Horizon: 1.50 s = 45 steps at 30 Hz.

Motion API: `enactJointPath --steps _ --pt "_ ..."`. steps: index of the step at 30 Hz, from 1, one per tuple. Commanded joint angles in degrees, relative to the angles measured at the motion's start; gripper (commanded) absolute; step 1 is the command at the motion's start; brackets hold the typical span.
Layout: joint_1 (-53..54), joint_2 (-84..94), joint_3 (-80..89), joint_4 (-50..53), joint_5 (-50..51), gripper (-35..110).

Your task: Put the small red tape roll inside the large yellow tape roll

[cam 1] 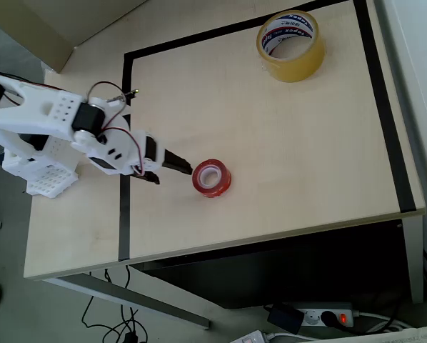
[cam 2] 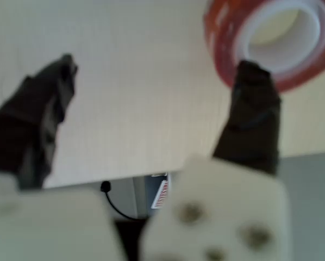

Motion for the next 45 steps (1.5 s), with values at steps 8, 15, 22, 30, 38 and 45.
enactJointPath --steps 8,15,22,30,38,45 --pt "1.7 -5.4 -5.8 -4.7 -1.9 34" --pt "1.8 -7.6 -6.0 -4.9 -2.2 3" --pt "0.9 -2.5 -5.9 -1.8 -1.8 0" --pt "-3.9 24.3 -6.2 6.8 -1.8 0" --pt "-8.5 25.6 -28.4 16.0 -1.8 0" --pt "-14.9 8.0 -47.9 15.6 -1.8 0"
